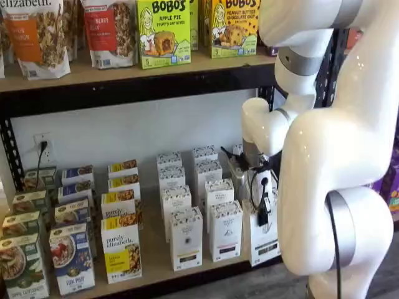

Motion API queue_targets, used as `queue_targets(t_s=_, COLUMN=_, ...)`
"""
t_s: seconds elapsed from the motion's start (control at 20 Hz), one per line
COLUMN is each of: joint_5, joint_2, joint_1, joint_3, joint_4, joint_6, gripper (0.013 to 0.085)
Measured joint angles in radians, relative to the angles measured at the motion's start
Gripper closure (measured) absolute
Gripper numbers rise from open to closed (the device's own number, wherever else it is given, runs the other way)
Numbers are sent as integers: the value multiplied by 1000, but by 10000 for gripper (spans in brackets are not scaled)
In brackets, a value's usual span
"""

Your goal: Pick up the white box with a green strip in the middle, on the bottom shelf, the sixth box from the left

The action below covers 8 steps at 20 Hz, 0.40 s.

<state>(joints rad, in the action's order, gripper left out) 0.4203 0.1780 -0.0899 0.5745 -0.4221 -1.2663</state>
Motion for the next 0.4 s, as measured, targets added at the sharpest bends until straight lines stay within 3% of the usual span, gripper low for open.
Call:
queue_targets(t_s=0.3, joint_5=97, joint_2=-137, joint_1=68, joint_3=-69, joint_4=100, joint_6=-33, gripper=530)
queue_targets(t_s=0.4, joint_5=124, joint_2=-189, joint_1=93, joint_3=-96, joint_4=111, joint_6=-21, gripper=530)
